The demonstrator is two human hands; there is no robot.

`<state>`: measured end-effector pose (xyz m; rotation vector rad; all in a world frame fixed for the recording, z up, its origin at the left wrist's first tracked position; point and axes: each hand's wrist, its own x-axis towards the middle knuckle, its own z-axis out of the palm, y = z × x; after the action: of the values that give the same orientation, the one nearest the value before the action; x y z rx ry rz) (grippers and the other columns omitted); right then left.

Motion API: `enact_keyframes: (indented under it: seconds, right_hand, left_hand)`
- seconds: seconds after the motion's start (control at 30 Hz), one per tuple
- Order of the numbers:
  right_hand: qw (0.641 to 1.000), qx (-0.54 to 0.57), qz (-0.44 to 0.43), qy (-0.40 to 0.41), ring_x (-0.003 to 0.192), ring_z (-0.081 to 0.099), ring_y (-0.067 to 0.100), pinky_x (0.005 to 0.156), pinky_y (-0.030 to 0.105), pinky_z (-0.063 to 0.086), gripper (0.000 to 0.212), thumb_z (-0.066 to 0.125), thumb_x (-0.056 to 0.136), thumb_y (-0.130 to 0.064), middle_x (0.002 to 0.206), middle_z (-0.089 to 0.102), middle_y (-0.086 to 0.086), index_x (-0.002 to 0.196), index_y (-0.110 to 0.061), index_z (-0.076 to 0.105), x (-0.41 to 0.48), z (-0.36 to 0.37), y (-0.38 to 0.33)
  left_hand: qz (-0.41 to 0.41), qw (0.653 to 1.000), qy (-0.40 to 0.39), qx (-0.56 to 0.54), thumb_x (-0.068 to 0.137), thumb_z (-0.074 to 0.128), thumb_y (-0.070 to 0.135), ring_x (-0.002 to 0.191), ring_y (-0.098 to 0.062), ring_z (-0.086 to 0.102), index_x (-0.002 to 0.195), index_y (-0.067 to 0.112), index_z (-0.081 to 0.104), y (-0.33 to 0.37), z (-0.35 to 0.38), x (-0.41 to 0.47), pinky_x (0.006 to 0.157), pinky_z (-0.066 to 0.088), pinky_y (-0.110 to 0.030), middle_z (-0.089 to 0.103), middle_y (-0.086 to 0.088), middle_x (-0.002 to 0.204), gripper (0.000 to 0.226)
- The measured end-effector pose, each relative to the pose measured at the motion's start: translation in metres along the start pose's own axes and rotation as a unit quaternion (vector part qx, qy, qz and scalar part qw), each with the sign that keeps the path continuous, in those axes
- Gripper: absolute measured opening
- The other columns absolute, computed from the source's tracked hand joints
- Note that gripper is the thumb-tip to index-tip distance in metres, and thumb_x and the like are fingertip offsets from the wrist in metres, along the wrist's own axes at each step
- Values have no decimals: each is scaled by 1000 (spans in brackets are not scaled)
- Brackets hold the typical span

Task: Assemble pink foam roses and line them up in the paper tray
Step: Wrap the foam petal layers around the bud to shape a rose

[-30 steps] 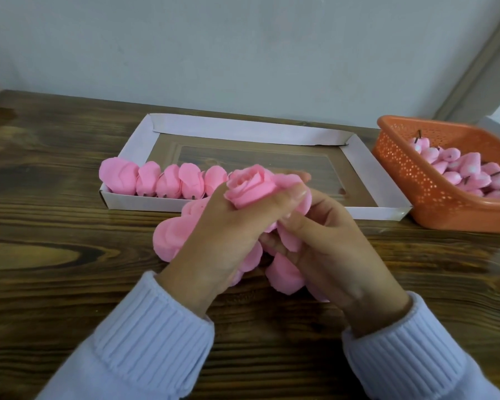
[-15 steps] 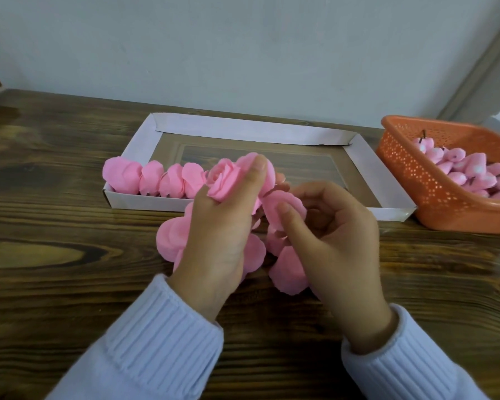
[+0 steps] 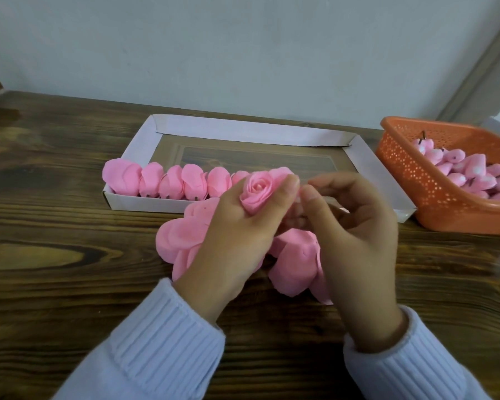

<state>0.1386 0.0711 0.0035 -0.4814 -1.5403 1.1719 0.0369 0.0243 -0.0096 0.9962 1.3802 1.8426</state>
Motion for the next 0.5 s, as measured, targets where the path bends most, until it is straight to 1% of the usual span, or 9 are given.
enact_keyframes:
  seconds: [0.07,0.17,0.23,0.27,0.33,0.37,0.43,0.47,0.5]
  right_hand:
    - [1000,9,-7,6,60,68,10,57,21,54,7,64,86,-5,71,68,-4,86,-11,62,0,-1,1]
    - [999,-8,-32,28,65,64,8,61,19,51,8,56,88,-4,75,65,-1,89,-11,61,2,-4,4]
    - [999,-10,-33,29,76,63,7,67,19,50,10,53,89,-6,84,64,-1,94,-11,60,3,-4,4]
    - [999,-7,-35,19,82,62,6,70,19,50,13,51,90,-7,90,64,-2,97,-13,60,3,-4,4]
    - [998,-15,-56,-22,96,61,6,79,20,50,17,49,94,-11,102,62,-3,106,-17,60,4,-4,3]
    - [995,-41,-80,-46,104,59,7,84,21,48,19,48,95,-14,108,61,-1,110,-19,59,4,-4,2]
    - [982,-108,-126,-94,118,54,10,94,20,42,25,44,95,-20,120,58,5,115,-20,59,3,-5,3]
    - [976,-131,-135,-114,122,51,10,97,21,41,25,44,94,-22,124,56,7,114,-20,60,2,-5,3]
    - [972,-142,-135,-128,123,50,9,98,22,41,25,44,94,-23,126,55,7,112,-19,62,1,-4,4]
  left_hand:
    - [-10,1000,-21,-16,65,66,60,83,-21,73,83,26,71,-2,0,1,81,59,-47,74,-2,82,39]
    - [-22,998,-53,-40,61,76,58,73,-20,67,77,26,71,1,-2,1,80,53,-43,68,-1,72,36]
    - [-25,996,-74,-33,65,83,43,85,-37,67,88,14,71,1,-3,1,86,53,-48,70,-17,86,39]
    - [-29,996,-78,-22,68,83,31,93,-41,67,95,8,70,3,-3,1,90,54,-54,70,-23,93,38]
    - [-33,996,-85,7,71,79,16,95,-39,68,102,3,68,4,-4,1,87,54,-58,70,-23,96,36]
    - [-31,995,-94,14,74,78,11,93,-36,69,102,2,68,4,-5,0,85,56,-54,71,-22,95,31]
    - [-14,994,-105,26,80,71,-1,84,-22,72,95,7,69,3,-3,-1,74,59,-34,75,-7,85,18]
    - [0,994,-106,41,81,67,-7,76,-8,71,87,13,68,2,-2,-2,66,56,-24,74,5,77,21]
    - [14,993,-104,52,81,64,-10,69,3,67,80,21,64,3,-1,-4,62,52,-18,71,16,70,31]
